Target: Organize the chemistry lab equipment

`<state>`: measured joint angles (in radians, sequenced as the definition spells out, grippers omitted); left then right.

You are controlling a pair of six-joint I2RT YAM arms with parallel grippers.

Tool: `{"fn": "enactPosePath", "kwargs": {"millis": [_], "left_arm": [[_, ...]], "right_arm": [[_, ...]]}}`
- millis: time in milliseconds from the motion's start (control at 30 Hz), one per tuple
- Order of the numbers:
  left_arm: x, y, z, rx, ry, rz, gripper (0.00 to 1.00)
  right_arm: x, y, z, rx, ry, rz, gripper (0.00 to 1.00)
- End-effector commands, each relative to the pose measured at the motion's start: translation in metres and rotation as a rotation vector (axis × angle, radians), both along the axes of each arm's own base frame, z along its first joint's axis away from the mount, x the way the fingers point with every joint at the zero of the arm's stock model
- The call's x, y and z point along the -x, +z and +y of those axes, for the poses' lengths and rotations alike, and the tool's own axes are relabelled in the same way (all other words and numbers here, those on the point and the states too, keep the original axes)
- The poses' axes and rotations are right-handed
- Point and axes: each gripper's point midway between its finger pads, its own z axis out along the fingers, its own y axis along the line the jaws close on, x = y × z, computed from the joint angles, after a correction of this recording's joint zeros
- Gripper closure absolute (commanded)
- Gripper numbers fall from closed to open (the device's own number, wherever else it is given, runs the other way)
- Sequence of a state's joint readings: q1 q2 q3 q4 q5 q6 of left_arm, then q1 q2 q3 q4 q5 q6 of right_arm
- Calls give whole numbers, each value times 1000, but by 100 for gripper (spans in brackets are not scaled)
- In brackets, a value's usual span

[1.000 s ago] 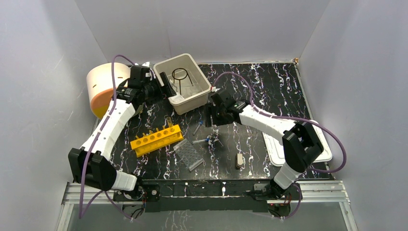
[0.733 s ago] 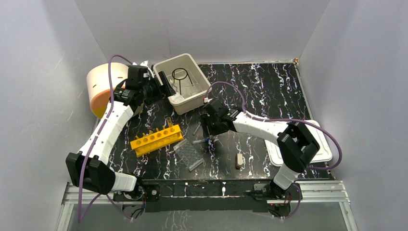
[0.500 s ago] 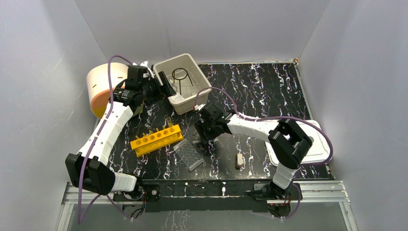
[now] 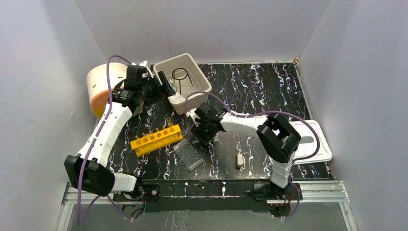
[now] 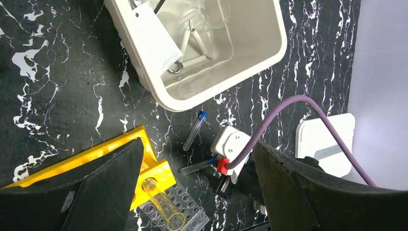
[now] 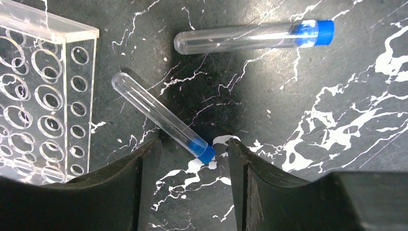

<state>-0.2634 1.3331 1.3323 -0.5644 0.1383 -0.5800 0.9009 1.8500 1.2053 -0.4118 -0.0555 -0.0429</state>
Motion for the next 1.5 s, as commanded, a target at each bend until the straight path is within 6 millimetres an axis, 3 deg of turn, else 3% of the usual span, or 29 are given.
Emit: {"fn": "enactPosePath", "kwargs": {"millis": [0, 267, 467, 767, 1067, 1467], "left_arm": [[1, 28, 4, 5, 8, -61, 16], [-4, 29, 4, -3, 10, -65, 15], [-8, 29, 5, -14, 10, -68, 14], [-12, 32, 3, -11, 2, -78, 14], [-10, 32, -3, 22, -12, -71, 14], [9, 53, -59, 293, -229, -48, 16]], "right_arm": [[-10, 3, 11, -16, 56, -43, 40], [-1, -7, 15, -13, 139, -42, 50], [1, -10, 15, 8, 154, -69, 67], [12, -3, -10, 90, 191, -64, 75], [23, 27, -19, 28, 157, -82, 76], [-10, 94, -48, -251, -128, -205, 76]]}}
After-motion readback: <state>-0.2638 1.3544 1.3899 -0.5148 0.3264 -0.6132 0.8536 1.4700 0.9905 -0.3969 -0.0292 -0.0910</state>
